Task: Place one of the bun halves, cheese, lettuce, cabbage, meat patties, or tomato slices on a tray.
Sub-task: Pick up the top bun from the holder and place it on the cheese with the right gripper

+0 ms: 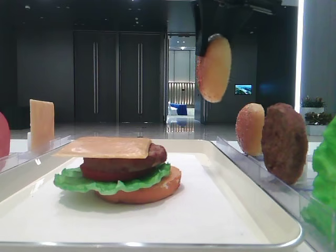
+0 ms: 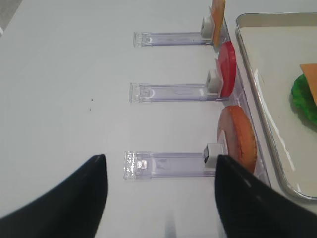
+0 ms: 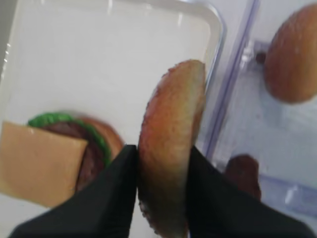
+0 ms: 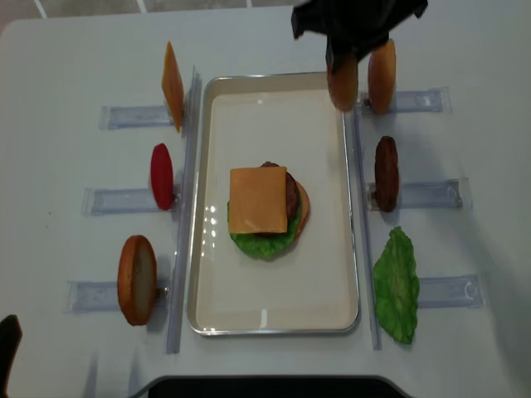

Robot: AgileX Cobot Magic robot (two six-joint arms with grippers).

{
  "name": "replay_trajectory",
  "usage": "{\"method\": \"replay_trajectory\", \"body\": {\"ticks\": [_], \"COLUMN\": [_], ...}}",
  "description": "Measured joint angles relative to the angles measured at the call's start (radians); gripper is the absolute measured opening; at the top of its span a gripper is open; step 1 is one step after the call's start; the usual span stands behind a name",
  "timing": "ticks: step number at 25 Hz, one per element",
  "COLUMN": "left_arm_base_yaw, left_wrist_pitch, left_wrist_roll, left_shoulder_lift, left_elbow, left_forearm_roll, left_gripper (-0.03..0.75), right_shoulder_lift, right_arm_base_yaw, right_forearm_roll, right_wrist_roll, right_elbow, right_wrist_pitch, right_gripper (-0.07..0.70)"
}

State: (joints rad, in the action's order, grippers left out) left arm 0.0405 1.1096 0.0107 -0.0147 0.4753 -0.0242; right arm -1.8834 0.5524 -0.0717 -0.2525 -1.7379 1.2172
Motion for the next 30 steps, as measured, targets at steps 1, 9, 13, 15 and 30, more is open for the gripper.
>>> {"method": "replay_trajectory", "body": {"ticks": [1, 9, 13, 15, 30], "left_arm_base_yaw": [0.0, 0.0, 0.0, 0.0, 0.0], "left_wrist_pitch": [0.0, 0.0, 0.0, 0.0, 0.0], "left_wrist_roll": [0.0, 0.0, 0.0, 0.0, 0.0], "left_shoulder_lift": [0.0, 0.0, 0.0, 0.0, 0.0], "left_elbow": [0.0, 0.0, 0.0, 0.0, 0.0], "left_forearm_roll": [0.0, 0.0, 0.0, 0.0, 0.0], "left_gripper": [0.516, 0.516, 0.516, 0.516, 0.516], "right_shoulder_lift": [0.034, 0.161, 0.161, 0.161, 0.161], "right_arm_base_yaw": [0.027, 0.186, 0.194, 0.181, 0.076], "right_forearm_roll": [0.018, 0.031, -0.082, -0.232, -0.845], "right_wrist_roll": [-0.028, -0.171, -0.107, 0.006, 0.516], "right_elbow": [0.062, 0.302, 0.318, 0.318, 0.412], "right_wrist_pitch": [0.003, -0.013, -0.159, -0.245, -0.375], "right_gripper": [0.205, 0.205, 0.205, 0.205, 0.203]}}
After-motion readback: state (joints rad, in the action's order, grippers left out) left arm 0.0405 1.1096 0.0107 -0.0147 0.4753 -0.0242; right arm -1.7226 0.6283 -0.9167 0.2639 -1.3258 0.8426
